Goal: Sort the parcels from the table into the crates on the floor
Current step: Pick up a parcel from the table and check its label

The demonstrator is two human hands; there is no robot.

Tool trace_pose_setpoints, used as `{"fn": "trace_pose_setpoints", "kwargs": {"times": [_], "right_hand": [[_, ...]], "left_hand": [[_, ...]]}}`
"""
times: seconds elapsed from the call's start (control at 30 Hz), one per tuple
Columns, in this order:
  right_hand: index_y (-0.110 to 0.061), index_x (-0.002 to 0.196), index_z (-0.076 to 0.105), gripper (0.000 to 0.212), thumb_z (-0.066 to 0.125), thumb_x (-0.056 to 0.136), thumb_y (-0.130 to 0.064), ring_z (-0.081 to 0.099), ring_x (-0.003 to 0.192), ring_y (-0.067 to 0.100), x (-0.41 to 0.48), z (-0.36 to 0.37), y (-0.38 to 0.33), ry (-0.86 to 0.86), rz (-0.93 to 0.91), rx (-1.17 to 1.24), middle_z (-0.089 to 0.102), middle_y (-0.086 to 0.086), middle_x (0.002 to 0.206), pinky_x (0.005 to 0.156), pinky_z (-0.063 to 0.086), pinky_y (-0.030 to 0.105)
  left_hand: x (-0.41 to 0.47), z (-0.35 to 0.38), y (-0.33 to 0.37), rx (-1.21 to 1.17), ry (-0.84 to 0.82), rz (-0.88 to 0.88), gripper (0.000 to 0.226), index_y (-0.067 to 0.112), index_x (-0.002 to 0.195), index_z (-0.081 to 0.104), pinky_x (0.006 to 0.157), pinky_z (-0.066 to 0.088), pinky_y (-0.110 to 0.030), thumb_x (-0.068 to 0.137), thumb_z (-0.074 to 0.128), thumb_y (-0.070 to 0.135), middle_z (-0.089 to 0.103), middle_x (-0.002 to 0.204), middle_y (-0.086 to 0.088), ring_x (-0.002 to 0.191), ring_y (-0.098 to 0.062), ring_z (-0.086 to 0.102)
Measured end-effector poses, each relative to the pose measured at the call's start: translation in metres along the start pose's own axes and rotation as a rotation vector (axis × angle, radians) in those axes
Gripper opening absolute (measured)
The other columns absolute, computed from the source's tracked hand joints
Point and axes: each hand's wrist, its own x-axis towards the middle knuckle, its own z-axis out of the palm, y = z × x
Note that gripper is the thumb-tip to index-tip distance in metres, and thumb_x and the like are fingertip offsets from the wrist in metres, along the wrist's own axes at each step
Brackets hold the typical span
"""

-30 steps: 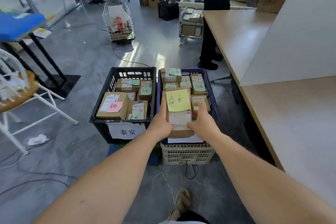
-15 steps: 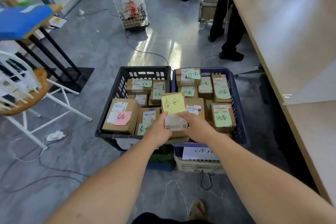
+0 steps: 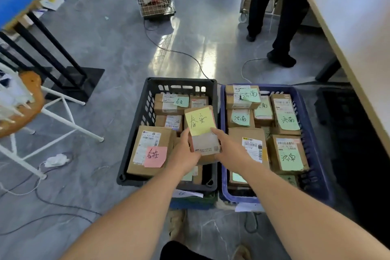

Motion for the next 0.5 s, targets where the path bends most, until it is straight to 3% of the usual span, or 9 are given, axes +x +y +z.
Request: {"fn": "trace_pose_setpoints", "kwargs": {"times": [0.07, 0.13, 0.2, 0.27, 0.37, 0.43, 0.5], "right_hand": [[-0.040, 0.150, 0.009, 0.086, 0.053, 0.087, 0.000, 0.057, 0.105, 0.017, 0.022, 0.006, -0.014, 0.031, 0.017, 0.135, 0.046, -0.006, 0.138, 0.078, 0.054, 0.029], [-0.041, 0.149, 0.004, 0.093, 0.058, 0.085, -0.003, 0.053, 0.118, 0.019, 0.045, 0.014, -0.023, 0.099, 0.057, 0.245, 0.048, -0.010, 0.137, 0.093, 0.050, 0.041], [-0.040, 0.150, -0.007, 0.097, 0.062, 0.087, -0.011, 0.059, 0.110, 0.021, 0.069, 0.021, -0.027, 0.159, 0.165, 0.309, 0.055, -0.002, 0.132, 0.090, 0.051, 0.041], [-0.036, 0.149, -0.013, 0.094, 0.060, 0.091, -0.023, 0.063, 0.099, 0.024, 0.093, 0.025, -0.026, 0.208, 0.251, 0.321, 0.062, 0.002, 0.117, 0.084, 0.053, 0.043], [-0.036, 0.149, -0.015, 0.087, 0.054, 0.095, -0.032, 0.062, 0.102, 0.031, 0.122, 0.022, -0.022, 0.267, 0.352, 0.433, 0.060, 0.003, 0.122, 0.087, 0.051, 0.052], [-0.038, 0.150, -0.008, 0.080, 0.051, 0.096, -0.031, 0.064, 0.099, 0.034, 0.141, 0.016, -0.020, 0.304, 0.389, 0.469, 0.060, 0.005, 0.122, 0.086, 0.052, 0.053], [-0.034, 0.147, 0.012, 0.065, 0.051, 0.095, -0.028, 0.066, 0.093, 0.034, 0.159, 0.010, -0.021, 0.316, 0.415, 0.481, 0.061, 0.008, 0.118, 0.081, 0.055, 0.052]], "left_hand": [[0.029, -0.015, -0.003, -0.014, 0.017, -0.013, 0.080, 0.035, 0.147, 0.014, 0.084, 0.051, -0.035, 0.088, 0.060, 0.009, 0.047, 0.137, 0.006, 0.115, -0.022, 0.054], [0.056, -0.029, -0.008, -0.001, 0.004, -0.031, 0.084, 0.035, 0.151, 0.008, 0.093, 0.044, -0.034, 0.089, 0.060, 0.012, 0.037, 0.151, 0.000, 0.129, -0.024, 0.045], [0.080, -0.039, -0.013, 0.048, -0.033, -0.044, 0.079, 0.032, 0.152, 0.012, 0.087, 0.043, -0.027, 0.091, 0.057, 0.013, 0.034, 0.153, 0.001, 0.125, -0.022, 0.049], [0.103, -0.046, -0.016, 0.093, -0.067, -0.028, 0.061, 0.027, 0.146, 0.032, 0.082, 0.053, -0.033, 0.091, 0.054, 0.010, 0.050, 0.140, -0.002, 0.110, -0.020, 0.056], [0.134, -0.054, -0.013, 0.086, -0.102, 0.005, 0.057, 0.025, 0.140, 0.043, 0.083, 0.053, -0.036, 0.089, 0.051, 0.002, 0.055, 0.126, -0.003, 0.107, -0.020, 0.056], [0.155, -0.060, -0.010, 0.074, -0.136, 0.032, 0.059, 0.027, 0.141, 0.043, 0.068, 0.051, -0.025, 0.089, 0.047, -0.002, 0.054, 0.124, -0.002, 0.100, -0.016, 0.056], [0.175, -0.070, -0.006, 0.059, -0.165, 0.050, 0.059, 0.030, 0.140, 0.042, 0.063, 0.050, -0.024, 0.091, 0.046, -0.002, 0.054, 0.123, -0.002, 0.098, -0.015, 0.056]]}}
